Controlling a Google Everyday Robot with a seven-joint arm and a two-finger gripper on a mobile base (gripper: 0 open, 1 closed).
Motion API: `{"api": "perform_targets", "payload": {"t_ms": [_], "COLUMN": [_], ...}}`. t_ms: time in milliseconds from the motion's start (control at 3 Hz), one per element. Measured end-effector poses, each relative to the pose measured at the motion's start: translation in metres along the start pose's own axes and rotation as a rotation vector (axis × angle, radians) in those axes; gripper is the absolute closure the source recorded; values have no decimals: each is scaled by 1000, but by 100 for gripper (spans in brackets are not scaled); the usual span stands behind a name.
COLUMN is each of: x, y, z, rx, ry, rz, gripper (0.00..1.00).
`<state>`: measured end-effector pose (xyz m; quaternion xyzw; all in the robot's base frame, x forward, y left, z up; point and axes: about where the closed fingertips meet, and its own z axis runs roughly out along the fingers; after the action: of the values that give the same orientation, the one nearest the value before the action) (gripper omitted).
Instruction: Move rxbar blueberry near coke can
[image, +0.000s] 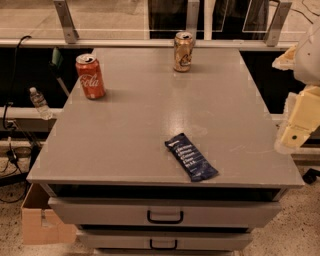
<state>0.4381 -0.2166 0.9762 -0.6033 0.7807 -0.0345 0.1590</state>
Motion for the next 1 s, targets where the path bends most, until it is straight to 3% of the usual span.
{"api": "perform_targets", "payload": {"t_ms": [333,667,1000], "x": [0,-3,-21], "y": [0,0,4], "z": [0,4,27], "rx": [0,-13,-37], "ry": [0,-41,-86], "rz": [0,25,77], "gripper": [0,0,0]}}
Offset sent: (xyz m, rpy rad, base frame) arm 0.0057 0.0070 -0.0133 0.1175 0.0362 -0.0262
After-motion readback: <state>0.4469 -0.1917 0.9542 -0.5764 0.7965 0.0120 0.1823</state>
